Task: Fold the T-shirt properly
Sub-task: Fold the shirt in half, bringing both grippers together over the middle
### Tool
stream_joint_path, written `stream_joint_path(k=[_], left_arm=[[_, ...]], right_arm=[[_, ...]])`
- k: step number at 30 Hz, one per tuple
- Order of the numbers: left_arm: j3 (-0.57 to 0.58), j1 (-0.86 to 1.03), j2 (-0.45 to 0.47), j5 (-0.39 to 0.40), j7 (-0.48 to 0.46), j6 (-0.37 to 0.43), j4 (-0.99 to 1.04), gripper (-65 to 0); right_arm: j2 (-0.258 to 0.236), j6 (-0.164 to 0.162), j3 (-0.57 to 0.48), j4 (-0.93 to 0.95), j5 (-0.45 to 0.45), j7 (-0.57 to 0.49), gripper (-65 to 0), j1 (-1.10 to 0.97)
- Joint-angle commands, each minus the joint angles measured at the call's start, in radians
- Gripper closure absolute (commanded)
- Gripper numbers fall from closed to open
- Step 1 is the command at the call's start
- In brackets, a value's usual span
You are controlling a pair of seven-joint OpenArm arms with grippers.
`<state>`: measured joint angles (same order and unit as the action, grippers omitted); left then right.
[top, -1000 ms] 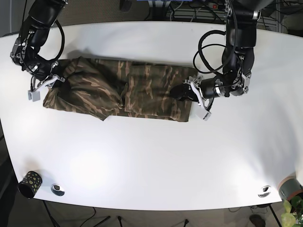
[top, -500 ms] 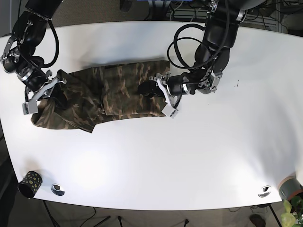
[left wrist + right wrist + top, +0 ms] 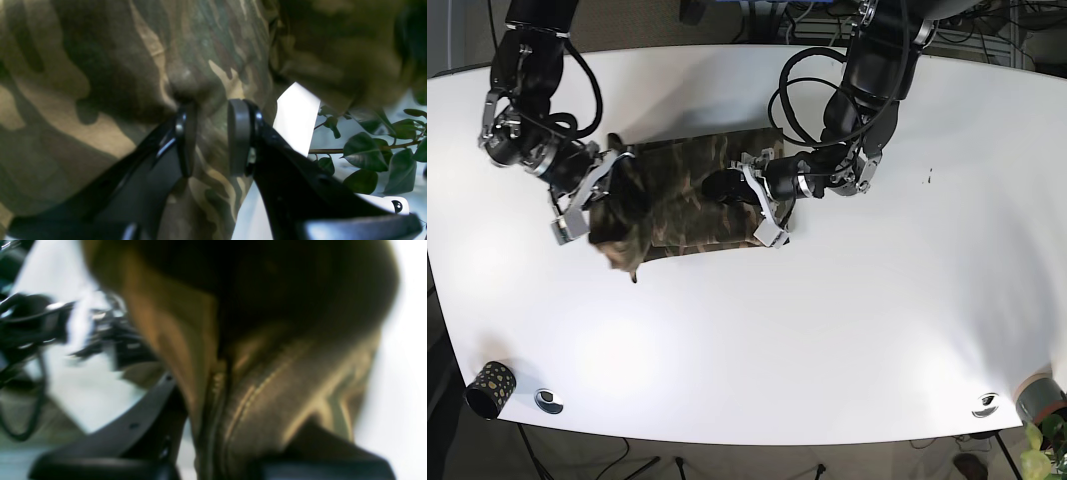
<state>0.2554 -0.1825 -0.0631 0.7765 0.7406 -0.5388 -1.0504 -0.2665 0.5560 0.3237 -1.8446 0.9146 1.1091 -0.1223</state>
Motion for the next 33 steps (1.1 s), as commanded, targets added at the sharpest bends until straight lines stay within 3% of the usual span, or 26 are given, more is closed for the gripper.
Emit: stream_joint_path(k=[1,4,10,15,19,27,33], left_arm=[[-0.003,-0.004,-0.004,0.008,0.007,0.004,-0.003,-14.4],[-0.003,-0.004,-0.001,0.011,0.007,0.001,-0.003,-14.4],[-0.005,-0.004,0.003,0.014,0.007,-0.002,-0.009,-14.0],[-0.061,0.010,0.004,0.034,0.012,-0.033,-0.084,-13.9],[-0.081,0.042,0.058,0.060,0.015,-0.050,-0.178,-13.9],[-0.083,0.059,0.156,0.076,0.053,-0.053,-0.236,-13.9],[-0.080,0.085,0.170,0.067,0.060,-0.053,-0.255,-13.9]], right_arm=[[0.008,0.008,-0.013,-0.017,0.025,-0.030,-0.6,0.029],[0.039,0.008,-0.051,-0.007,0.014,-0.031,-0.6,0.039],[0.097,0.008,-0.090,0.015,-0.090,-0.033,-1.1,0.072],[0.121,0.009,-0.127,0.018,-0.098,-0.034,-1.1,0.097],[0.146,0.009,-0.130,0.069,-0.098,-0.034,-1.1,0.106],[0.144,0.009,-0.130,0.090,-0.098,-0.034,-1.0,0.125],[0.144,0.009,-0.131,0.092,-0.098,-0.034,-1.0,0.137]])
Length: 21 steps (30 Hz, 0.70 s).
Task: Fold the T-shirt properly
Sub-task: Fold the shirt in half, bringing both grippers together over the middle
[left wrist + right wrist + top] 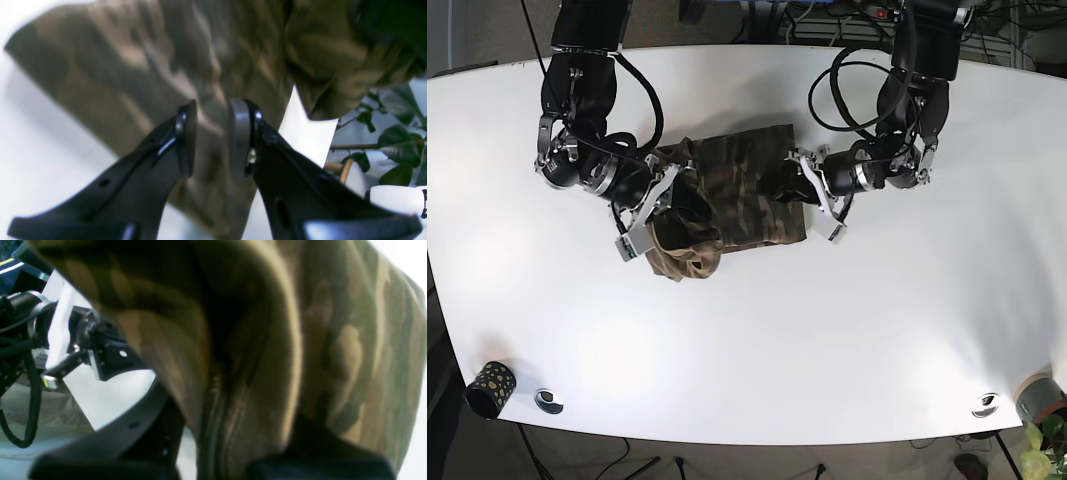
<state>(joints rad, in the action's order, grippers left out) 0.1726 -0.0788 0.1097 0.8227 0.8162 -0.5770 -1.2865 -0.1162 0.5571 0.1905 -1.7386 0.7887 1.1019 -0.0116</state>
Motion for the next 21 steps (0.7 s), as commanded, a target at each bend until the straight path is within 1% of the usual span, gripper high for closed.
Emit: stream_joint_path(k=[1,3,6,8,13,15,18,19,21], left_arm=[[0.011,-0.019,-0.003,0.016,-0.016,-0.013,-0.014,-13.9],[0.028,-0.020,-0.003,-0.007,-0.021,-0.013,-0.002,-13.9],[0.049,-0.025,-0.009,-0.070,-0.021,-0.013,0.025,-13.9],[0.049,-0.025,-0.009,-0.082,-0.019,-0.013,0.026,-13.9],[0.046,-0.025,-0.009,-0.082,-0.018,-0.013,0.031,-13.9],[0.046,-0.025,-0.009,-0.085,-0.018,-0.013,0.032,-13.9],[0.046,-0.025,-0.008,-0.087,-0.018,-0.013,0.032,-13.9],[0.046,-0.025,-0.008,-0.087,-0.019,-0.013,0.032,-13.9],[0.044,-0.025,-0.008,-0.087,-0.019,-0.013,0.032,-13.9]], right_arm=[[-0.004,0.008,0.002,-0.014,0.028,-0.027,-1.1,0.028],[-0.003,0.008,0.000,-0.011,0.028,-0.027,-1.1,0.031],[0.025,0.008,0.000,0.027,0.028,-0.027,-1.1,0.035],[0.028,0.007,0.000,0.041,0.028,-0.027,-1.3,0.051],[0.031,0.007,-0.012,0.047,0.028,-0.027,-1.4,0.057],[0.031,-0.002,-0.052,0.048,0.027,-0.029,-1.4,0.058],[0.034,-0.002,-0.099,0.050,-0.002,-0.050,-1.6,0.058],[0.045,-0.002,-0.119,0.050,-0.030,-0.058,-2.5,0.058],[0.068,-0.002,-0.135,0.050,-0.071,-0.058,-8.2,0.058]])
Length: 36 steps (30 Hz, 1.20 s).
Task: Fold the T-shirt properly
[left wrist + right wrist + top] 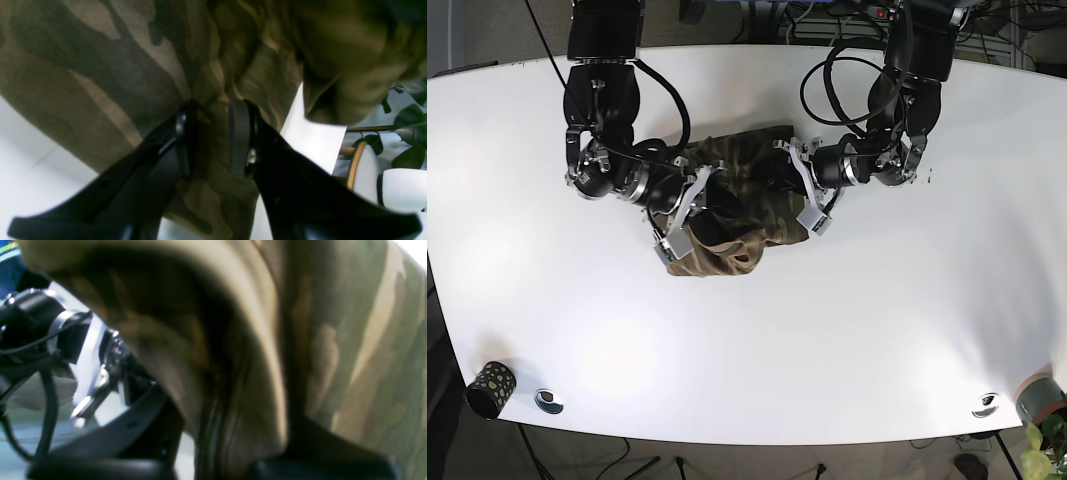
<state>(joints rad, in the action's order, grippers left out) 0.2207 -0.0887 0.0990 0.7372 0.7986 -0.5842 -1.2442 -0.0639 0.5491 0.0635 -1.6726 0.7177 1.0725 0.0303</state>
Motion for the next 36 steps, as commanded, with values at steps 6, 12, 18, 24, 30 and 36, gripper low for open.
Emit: stream_joint_path(k=[6,12,18,24,30,36], left_arm=[[-0.004,-0.015,0.003,0.000,-0.005,-0.006,-0.010,-13.9],[-0.014,-0.016,0.002,0.006,-0.008,-0.010,-0.018,-13.9],[-0.079,-0.010,-0.005,0.064,-0.028,-0.012,-0.091,-13.9],[-0.080,-0.009,0.066,0.132,-0.029,-0.012,-0.196,-13.9],[-0.091,-0.009,0.192,0.187,-0.029,-0.012,-0.225,-13.9],[-0.189,0.011,0.299,0.192,-0.029,-0.013,-0.228,-13.9]], right_arm=[[0.034,0.006,-0.020,-0.022,-0.039,-0.028,-45.5,0.015],[0.031,0.015,-0.020,-0.042,-0.037,-0.027,-65.0,0.013],[0.029,0.016,-0.015,-0.174,-0.036,-0.027,-65.0,-0.020],[-0.009,0.016,-0.009,-0.195,-0.036,-0.027,-65.0,-0.063],[-0.035,0.027,-0.021,-0.228,-0.036,-0.027,-64.8,-0.142],[-0.037,0.064,-0.080,-0.222,-0.048,-0.027,-64.8,-0.180]])
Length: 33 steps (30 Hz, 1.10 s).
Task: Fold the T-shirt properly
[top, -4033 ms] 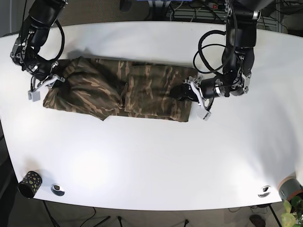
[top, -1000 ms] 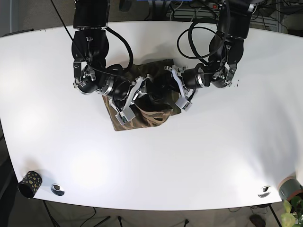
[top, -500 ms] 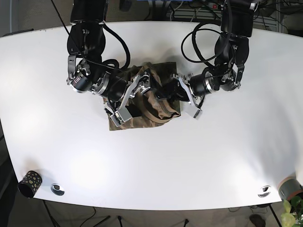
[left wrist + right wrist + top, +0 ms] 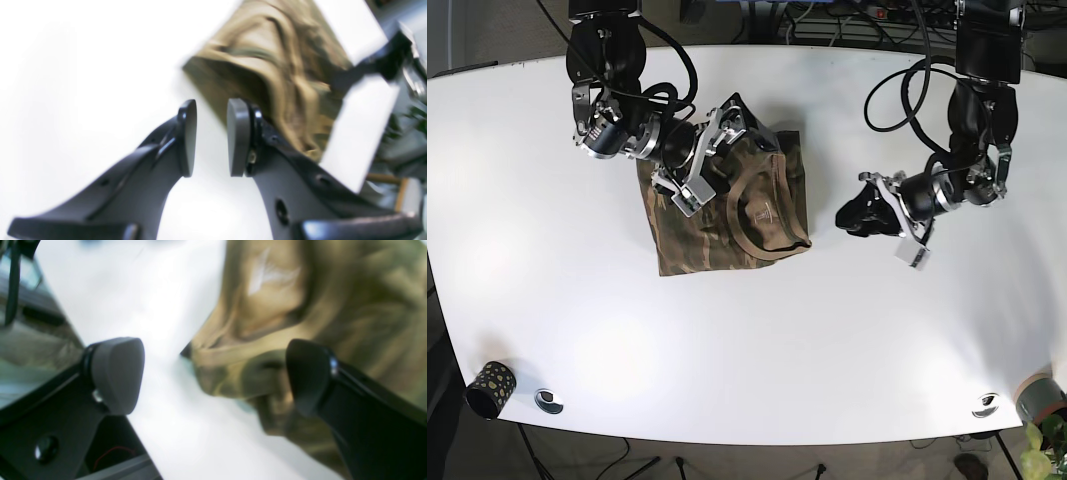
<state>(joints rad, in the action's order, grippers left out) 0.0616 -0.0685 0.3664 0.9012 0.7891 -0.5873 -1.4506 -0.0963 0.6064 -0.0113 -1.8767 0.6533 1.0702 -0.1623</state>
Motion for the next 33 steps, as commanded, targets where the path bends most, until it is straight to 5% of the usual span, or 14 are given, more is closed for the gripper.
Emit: stream_joint_path(k=[1,17,23,30,33], left_arm=[[-0.044,-0.009,0.041,0.025,-0.020,-0.010,-0.022,-13.9],[-0.064,-0.009,0.121,0.023,-0.020,-0.010,-0.023,-13.9],[-0.064,-0.009,0.119,0.023,-0.020,-0.010,-0.023,-13.9],[-0.030,-0.007,0.119,0.009,-0.020,-0.009,-0.017,-13.9],[0.004,-0.007,0.118,-0.038,-0.020,-0.009,-0.023,-13.9]], right_arm=[[-0.004,0.007,-0.011,-0.014,0.016,-0.025,-64.8,0.013],[-0.003,0.005,-0.237,0.141,-0.073,-0.083,-64.8,0.056],[-0.004,0.005,-0.177,-0.005,-0.023,-0.080,-64.8,0.054],[-0.039,0.007,-0.106,0.081,0.007,-0.084,-64.7,0.177],[-0.035,0.007,-0.106,0.147,-0.005,-0.086,-58.7,0.251]])
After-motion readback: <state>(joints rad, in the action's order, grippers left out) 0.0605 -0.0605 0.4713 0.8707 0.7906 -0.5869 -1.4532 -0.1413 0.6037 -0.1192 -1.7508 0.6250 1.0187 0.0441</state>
